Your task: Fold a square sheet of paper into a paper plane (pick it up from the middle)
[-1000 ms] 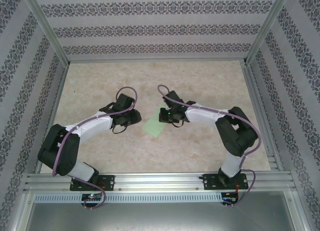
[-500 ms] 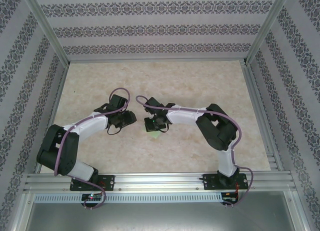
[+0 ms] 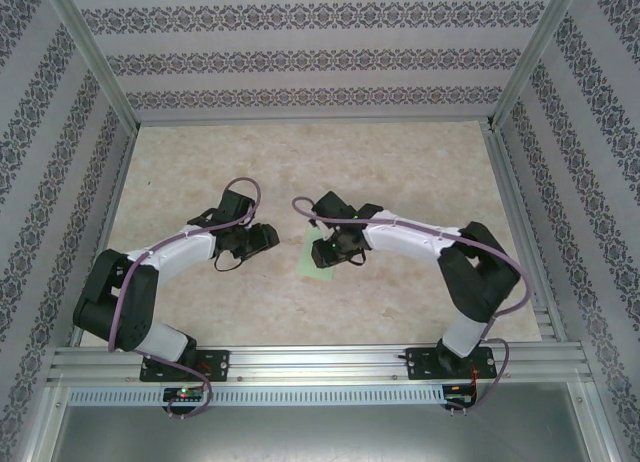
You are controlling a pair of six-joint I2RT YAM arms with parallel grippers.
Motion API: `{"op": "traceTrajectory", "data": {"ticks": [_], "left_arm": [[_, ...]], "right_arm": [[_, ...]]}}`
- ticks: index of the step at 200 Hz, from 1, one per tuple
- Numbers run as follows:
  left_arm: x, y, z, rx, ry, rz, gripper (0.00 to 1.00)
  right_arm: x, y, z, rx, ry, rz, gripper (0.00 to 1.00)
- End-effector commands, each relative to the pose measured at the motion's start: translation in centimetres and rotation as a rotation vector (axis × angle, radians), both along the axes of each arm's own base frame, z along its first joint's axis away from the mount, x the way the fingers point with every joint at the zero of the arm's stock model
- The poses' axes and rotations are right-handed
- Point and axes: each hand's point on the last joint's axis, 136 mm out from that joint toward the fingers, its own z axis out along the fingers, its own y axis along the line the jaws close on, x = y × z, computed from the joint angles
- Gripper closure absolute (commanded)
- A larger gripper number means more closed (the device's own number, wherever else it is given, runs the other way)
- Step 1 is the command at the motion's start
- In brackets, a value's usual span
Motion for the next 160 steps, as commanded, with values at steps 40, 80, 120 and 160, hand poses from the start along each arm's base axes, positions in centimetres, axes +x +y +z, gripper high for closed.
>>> {"op": "traceTrajectory", "data": {"ticks": [40,80,120,160], "left_arm": [[-1.8,-5.8,1.5,-0.141,-0.018,-0.195,0.38],[-3.0,-7.8,0.5,-0.191,0.036,-0.249,0.37],[-3.7,-8.4,0.0,-0.188,0.070,-0.276,0.37],[-4.1,-9.0,-0.3,-0.196,0.088,-0.292,0.37]], "right_arm": [[1.2,1.0,0.0,0.247,0.041,-0.354,0.86],[1.8,0.6,-1.7,0.265,0.088,-0.413,0.86],[1.9,0.1,-3.5,0.268,0.140,-0.444,0.85],[1.8,-1.2,-5.0,0.267,0.170,-0.493,0.83]]}}
